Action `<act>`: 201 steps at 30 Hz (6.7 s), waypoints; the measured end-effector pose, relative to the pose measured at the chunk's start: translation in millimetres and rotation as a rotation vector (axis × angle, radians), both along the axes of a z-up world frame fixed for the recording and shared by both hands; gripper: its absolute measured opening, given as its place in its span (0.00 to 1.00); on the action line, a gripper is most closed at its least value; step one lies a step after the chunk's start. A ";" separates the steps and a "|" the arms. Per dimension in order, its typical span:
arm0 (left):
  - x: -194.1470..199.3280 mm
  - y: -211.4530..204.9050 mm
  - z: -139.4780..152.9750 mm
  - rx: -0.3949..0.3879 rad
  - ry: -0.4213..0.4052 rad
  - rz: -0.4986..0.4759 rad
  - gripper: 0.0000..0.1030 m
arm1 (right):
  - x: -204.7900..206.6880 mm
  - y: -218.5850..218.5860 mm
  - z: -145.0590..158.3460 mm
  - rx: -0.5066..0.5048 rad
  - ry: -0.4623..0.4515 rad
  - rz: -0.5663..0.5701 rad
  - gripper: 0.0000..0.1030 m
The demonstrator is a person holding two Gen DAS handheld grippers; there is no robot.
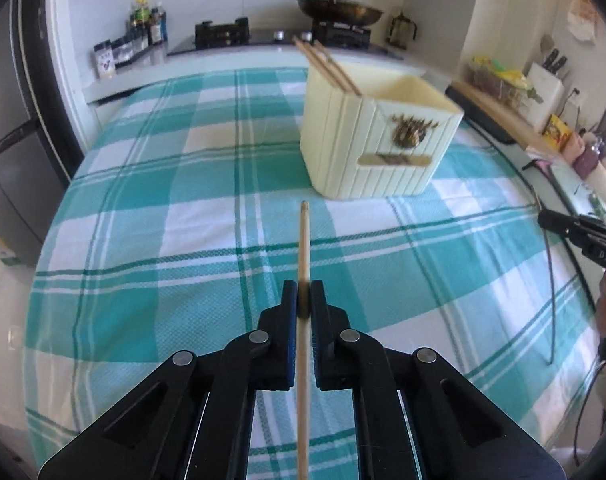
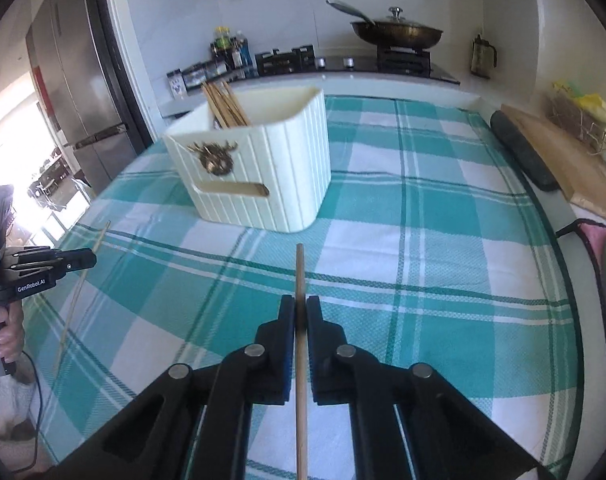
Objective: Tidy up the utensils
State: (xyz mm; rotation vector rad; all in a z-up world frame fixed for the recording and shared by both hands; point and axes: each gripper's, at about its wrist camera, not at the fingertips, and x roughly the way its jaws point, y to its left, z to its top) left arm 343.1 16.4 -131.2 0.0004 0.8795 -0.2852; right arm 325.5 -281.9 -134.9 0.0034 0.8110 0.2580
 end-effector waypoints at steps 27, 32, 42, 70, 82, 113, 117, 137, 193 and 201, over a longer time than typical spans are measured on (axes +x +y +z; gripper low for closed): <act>-23.2 3.7 170.5 -0.177 -0.371 -0.004 0.04 | -34.3 0.2 154.7 0.060 -0.373 0.022 0.06; 16.3 -6.5 210.0 -0.217 -0.519 0.053 0.04 | -2.7 15.5 195.7 0.017 -0.510 0.013 0.06; 152.1 -41.7 135.2 -0.164 -0.269 0.112 0.04 | 115.7 50.4 178.4 -0.041 -0.490 0.016 0.06; -62.8 -25.0 89.5 -0.082 -0.248 0.166 1.00 | -46.6 30.5 138.6 0.074 -0.352 -0.065 0.83; -120.4 -56.8 100.4 0.061 -0.301 0.244 1.00 | -137.3 38.4 105.4 -0.023 -0.286 -0.190 0.88; -145.4 -40.4 120.1 0.108 -0.336 0.299 1.00 | -168.3 61.4 139.9 -0.082 -0.369 -0.156 0.88; -143.4 -40.2 118.8 0.107 -0.330 0.297 1.00 | -169.7 61.5 141.2 -0.084 -0.372 -0.153 0.88; -143.0 -38.0 118.3 0.108 -0.330 0.299 1.00 | -170.5 62.4 140.4 -0.086 -0.368 -0.149 0.88; -142.6 -40.6 117.0 0.113 -0.322 0.294 1.00 | -169.7 62.7 139.8 -0.090 -0.364 -0.139 0.88; -143.0 -40.6 112.1 0.093 -0.333 0.314 1.00 | -169.8 61.6 138.8 -0.090 -0.362 -0.138 0.88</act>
